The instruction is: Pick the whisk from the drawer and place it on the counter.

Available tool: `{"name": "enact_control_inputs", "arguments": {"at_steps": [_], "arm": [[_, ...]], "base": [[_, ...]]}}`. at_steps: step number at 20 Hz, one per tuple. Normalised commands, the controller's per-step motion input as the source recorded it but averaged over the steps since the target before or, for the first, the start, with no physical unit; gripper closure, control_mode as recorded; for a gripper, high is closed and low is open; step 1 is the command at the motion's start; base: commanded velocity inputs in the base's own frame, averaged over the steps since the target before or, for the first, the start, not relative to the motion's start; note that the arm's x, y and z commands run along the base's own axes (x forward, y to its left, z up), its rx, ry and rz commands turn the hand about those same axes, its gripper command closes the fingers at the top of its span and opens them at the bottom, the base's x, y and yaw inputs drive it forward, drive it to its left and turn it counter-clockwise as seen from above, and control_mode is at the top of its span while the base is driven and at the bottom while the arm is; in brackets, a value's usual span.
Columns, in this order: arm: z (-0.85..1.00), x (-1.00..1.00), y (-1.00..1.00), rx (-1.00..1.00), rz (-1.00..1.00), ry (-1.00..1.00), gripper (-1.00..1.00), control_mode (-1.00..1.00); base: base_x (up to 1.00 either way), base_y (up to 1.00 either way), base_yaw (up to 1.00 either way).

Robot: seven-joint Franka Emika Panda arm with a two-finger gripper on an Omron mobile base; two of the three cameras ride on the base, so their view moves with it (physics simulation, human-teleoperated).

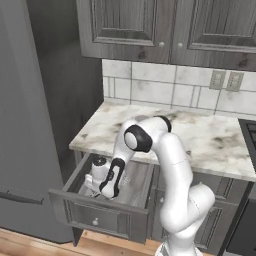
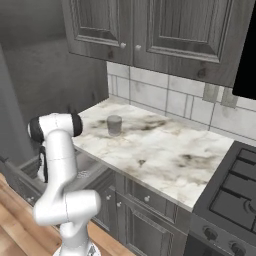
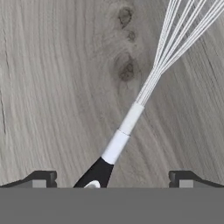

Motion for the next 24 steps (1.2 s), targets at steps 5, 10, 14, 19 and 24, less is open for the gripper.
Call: {"name": "enact_control_inputs", "arguments": {"at_steps": [5,10,14,19,24], "arm": [[-0.45,0.12,0.02,0.00,0.00,-0.09,-1.00,-1.00],[-0.45,-0.04,0.21,0.00,0.00,-0.13,-1.00,-1.00],[-0.50,-0.37,0.47,0.00,0.00,-0.03,1.00,-1.00],[-0.45,-0.63,0.30,0.00,0.00,0.00,1.00,-1.00],[-0.33,-0.32,0.01,0.05,0.00,0.00,1.00,-1.00]], "base": [[0.00,0.00,0.00],[0.00,0.00,0.00],[0.00,0.00,0.00],[0.00,0.00,0.00],[0.00,0.00,0.00]]}}
